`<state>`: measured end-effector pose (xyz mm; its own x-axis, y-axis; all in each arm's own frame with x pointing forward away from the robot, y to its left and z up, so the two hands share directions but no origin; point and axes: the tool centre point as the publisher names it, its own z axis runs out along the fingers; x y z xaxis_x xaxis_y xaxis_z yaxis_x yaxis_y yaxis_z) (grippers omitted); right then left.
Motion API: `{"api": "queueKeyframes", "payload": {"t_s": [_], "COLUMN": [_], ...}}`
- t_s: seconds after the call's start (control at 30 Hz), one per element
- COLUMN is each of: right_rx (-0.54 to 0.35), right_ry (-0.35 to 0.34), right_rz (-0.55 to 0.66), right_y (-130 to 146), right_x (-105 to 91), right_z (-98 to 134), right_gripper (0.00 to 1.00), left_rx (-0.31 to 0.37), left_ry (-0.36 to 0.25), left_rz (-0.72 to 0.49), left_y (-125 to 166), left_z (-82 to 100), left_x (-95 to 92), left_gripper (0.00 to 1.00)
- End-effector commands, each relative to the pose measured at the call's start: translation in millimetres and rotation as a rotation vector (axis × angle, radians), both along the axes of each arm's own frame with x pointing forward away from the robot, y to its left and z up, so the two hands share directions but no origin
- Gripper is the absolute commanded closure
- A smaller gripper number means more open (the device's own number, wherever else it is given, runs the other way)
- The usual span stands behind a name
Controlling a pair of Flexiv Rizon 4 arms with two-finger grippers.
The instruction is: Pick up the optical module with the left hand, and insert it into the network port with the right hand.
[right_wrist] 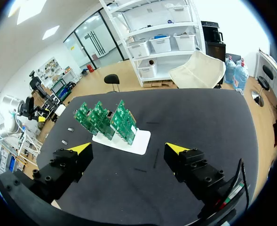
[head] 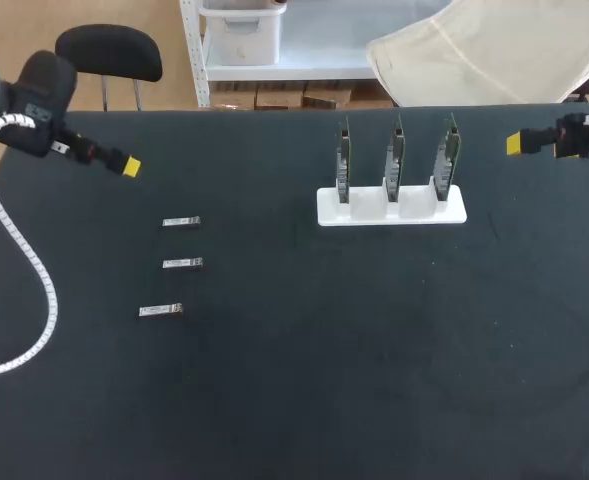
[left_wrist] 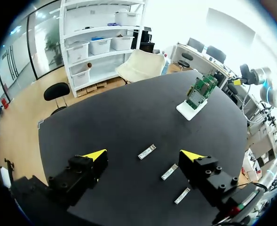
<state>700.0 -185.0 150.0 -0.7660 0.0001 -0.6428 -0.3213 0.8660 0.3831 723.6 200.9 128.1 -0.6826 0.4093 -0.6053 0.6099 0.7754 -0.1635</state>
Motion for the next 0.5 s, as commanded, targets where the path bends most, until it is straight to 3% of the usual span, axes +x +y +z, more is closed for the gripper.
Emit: {"api": "queueKeyframes", "payload": {"t_s": [0.03,0.23,0.5], "right_rx": [0.0,0.0,0.0], "right_ry": [0.0,0.0,0.0], "right_rz": [0.0,0.0,0.0], "right_y": [0.0,0.0,0.0], "right_x": [0.0,0.0,0.0], "right_z": [0.0,0.0,0.0], "right_gripper": [0.0,0.0,0.0], "left_rx": [-0.005,-0.005,0.207], "left_ry": [-0.005,-0.005,-0.085], "left_rz": [-0.002,-0.002,-0.185], "left_y": [0.8,0.8,-4.5], "left_z": [-0.6,-0.6,1.3], "left_x": [-1.6,-1.6,-1.0], "left_gripper": [0.0,0.0,0.0]}}
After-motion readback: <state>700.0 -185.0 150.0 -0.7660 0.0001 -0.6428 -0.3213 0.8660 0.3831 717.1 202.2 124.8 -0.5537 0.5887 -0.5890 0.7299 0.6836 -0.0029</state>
